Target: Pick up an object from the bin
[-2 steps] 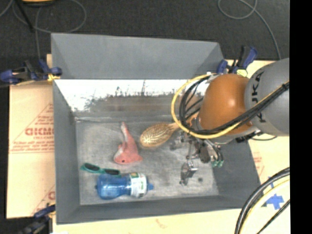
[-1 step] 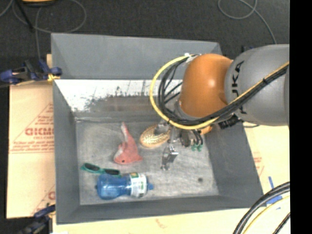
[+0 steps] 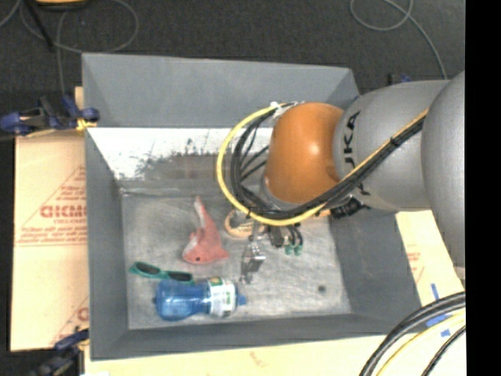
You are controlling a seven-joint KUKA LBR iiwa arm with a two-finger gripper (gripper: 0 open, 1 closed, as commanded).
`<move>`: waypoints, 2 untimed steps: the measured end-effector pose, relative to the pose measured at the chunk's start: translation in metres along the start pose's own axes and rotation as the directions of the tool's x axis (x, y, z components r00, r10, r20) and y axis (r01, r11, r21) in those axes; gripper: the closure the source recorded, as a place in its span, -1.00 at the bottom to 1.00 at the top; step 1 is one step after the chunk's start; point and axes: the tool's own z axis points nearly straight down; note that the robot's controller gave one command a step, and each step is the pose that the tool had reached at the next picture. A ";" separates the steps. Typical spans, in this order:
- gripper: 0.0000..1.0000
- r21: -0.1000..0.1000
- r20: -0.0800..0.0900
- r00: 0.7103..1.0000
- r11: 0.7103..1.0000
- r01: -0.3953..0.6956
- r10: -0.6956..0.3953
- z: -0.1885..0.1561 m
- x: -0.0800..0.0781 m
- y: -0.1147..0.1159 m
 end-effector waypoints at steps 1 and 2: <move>-1.00 -0.001 -0.003 1.000 1.000 -0.024 0.024 0.037 -0.033 -0.005; -1.00 -0.003 0.001 0.986 0.986 -0.169 0.169 0.062 -0.058 -0.017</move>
Offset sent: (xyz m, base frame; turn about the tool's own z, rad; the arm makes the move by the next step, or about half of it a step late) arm 0.0527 -0.0231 -0.0770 0.2473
